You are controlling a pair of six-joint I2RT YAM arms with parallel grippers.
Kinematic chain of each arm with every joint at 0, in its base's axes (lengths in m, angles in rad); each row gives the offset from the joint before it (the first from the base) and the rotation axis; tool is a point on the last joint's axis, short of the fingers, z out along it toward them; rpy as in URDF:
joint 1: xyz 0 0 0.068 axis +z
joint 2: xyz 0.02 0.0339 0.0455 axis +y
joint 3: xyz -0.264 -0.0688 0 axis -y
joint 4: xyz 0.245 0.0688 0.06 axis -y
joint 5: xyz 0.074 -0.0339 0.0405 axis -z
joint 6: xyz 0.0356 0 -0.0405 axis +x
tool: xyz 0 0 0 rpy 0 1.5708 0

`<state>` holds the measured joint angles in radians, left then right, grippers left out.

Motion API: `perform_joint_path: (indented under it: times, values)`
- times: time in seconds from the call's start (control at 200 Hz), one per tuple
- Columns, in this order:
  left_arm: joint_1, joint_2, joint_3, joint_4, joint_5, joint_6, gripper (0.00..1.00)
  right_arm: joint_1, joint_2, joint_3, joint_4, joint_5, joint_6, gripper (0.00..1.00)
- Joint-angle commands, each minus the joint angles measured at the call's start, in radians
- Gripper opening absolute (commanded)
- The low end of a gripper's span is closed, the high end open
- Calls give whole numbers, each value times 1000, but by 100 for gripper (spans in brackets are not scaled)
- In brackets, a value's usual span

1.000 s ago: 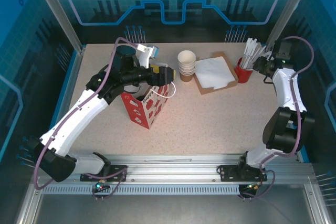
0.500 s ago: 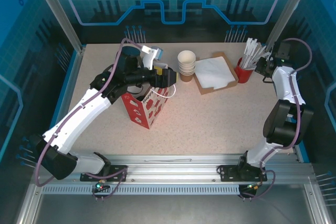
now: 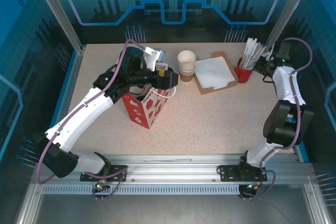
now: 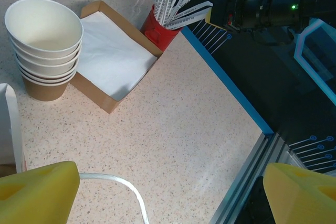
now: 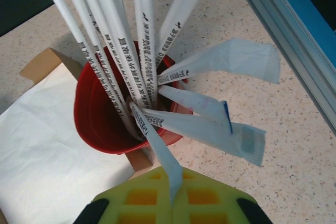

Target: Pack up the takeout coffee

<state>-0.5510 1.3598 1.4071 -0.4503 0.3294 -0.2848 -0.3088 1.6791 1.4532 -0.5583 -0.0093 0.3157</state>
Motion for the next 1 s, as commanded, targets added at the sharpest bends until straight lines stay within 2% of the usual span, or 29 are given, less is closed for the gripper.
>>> perform_joint_path:
  times: [0.0,0.265,0.495,0.64,0.77,0.996]
  values:
    - [-6,5,40,-19,-11,28,92,-8,-77,17,10,-70,22,5]
    - [-7,-12,38,-26,-32,32,91,35,-248,37,-52,-57,-1,1]
    - [-7,-46,38,-42,-72,32,91,143,-425,64,-161,62,-74,0]
    - [-4,-77,41,-83,-136,37,91,261,-510,122,-215,161,-113,0]
    - [7,-113,49,-133,-190,50,91,369,-541,201,-231,193,-148,0]
    - [74,-198,50,-261,-277,58,91,624,-513,330,-259,82,-208,0]
